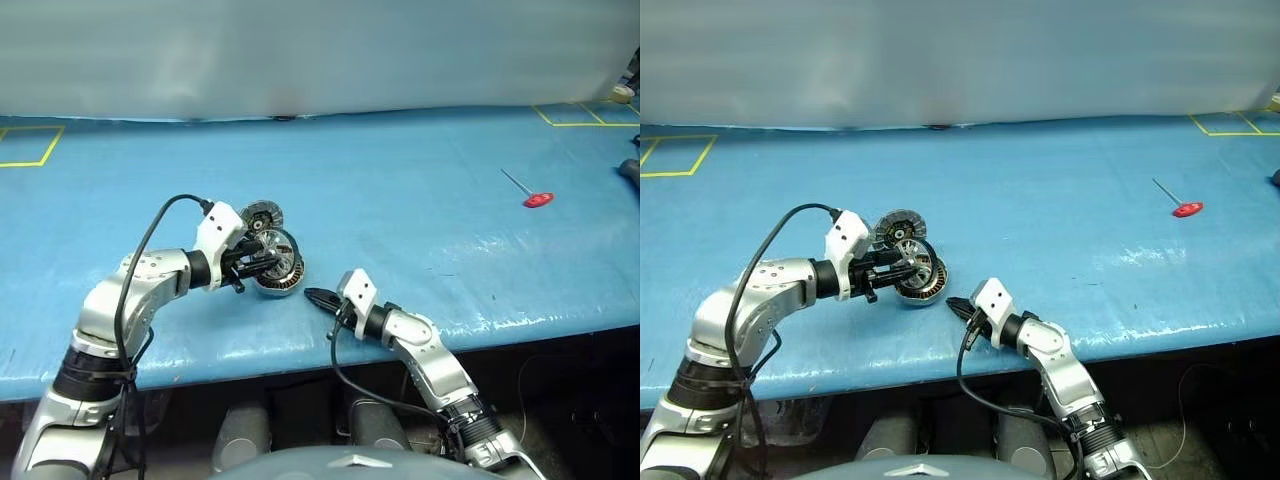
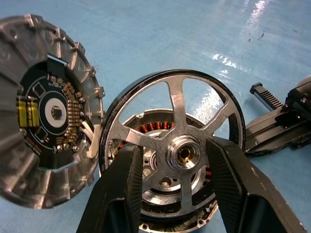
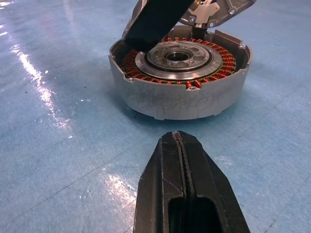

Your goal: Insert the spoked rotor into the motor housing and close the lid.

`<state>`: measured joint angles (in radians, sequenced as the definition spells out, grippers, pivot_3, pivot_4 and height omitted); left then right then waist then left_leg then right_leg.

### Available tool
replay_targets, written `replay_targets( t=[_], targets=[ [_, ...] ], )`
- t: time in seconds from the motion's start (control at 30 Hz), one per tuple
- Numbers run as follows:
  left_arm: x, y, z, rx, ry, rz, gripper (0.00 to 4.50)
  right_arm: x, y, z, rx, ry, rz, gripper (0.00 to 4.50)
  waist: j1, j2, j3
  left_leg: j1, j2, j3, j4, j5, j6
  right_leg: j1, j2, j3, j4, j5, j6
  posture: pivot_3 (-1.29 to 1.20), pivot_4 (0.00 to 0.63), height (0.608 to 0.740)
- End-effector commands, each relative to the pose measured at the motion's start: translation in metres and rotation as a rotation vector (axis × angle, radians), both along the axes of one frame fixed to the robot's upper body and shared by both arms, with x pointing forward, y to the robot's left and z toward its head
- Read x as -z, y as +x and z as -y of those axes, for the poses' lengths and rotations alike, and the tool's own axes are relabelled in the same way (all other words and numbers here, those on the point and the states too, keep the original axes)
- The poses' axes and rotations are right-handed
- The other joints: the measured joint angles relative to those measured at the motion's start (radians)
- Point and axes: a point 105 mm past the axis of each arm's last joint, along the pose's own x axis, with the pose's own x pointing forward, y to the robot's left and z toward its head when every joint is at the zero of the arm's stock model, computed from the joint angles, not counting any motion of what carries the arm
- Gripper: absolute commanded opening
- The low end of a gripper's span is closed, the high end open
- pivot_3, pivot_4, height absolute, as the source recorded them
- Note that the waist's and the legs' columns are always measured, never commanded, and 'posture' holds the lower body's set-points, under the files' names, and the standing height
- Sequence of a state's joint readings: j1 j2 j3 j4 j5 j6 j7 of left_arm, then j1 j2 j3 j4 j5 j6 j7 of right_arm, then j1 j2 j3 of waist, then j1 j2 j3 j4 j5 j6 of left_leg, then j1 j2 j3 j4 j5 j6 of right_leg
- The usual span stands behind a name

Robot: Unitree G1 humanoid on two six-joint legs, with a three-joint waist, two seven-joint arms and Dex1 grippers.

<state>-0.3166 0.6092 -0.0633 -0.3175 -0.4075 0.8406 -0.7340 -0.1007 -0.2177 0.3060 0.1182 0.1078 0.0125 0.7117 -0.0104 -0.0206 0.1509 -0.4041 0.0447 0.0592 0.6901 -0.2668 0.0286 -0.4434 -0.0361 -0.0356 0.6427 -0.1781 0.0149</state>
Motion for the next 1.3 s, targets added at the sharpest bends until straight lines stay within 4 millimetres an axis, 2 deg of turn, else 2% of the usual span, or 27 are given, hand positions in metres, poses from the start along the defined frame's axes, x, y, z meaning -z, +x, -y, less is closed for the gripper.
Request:
replay_targets(
  t=[0.03, 0.67, 0.93, 1.3],
  targets=[
    [-0.022, -0.001, 0.003, 0.027, -0.020, 0.073, 1.85, -0.008, -0.001, -0.004, -0.002, 0.019, 0.024, 0.00, 0.000, 0.000, 0.000, 0.000, 0.000, 0.000, 0.000, 0.000, 0.000, 0.000, 0.000, 0.000, 0.000, 0.000, 0.000, 0.00, 0.150, 0.740],
    [0.002, -0.008, 0.004, 0.035, 0.010, -0.021, 1.85, -0.014, 0.004, 0.000, -0.010, 0.018, 0.055, 0.00, 0.000, 0.000, 0.000, 0.000, 0.000, 0.000, -0.001, 0.000, 0.000, 0.000, 0.000, 0.000, 0.000, 0.000, 0.000, 0.00, 0.150, 0.740],
    [0.005, -0.006, 0.006, 0.032, 0.009, -0.030, 1.85, -0.015, 0.005, -0.001, -0.011, 0.013, 0.060, 0.00, 0.000, 0.000, 0.000, 0.000, 0.000, 0.000, -0.001, 0.000, 0.000, 0.000, 0.000, 0.000, 0.000, 0.000, 0.000, 0.00, 0.150, 0.740],
    [0.007, -0.005, 0.000, 0.009, 0.030, -0.046, 1.85, -0.014, 0.004, 0.001, -0.001, 0.012, 0.057, 0.00, 0.000, 0.000, 0.000, 0.000, 0.000, 0.000, -0.001, 0.000, 0.000, 0.000, 0.000, 0.000, 0.000, 0.000, 0.000, 0.00, 0.150, 0.740]
  ],
)
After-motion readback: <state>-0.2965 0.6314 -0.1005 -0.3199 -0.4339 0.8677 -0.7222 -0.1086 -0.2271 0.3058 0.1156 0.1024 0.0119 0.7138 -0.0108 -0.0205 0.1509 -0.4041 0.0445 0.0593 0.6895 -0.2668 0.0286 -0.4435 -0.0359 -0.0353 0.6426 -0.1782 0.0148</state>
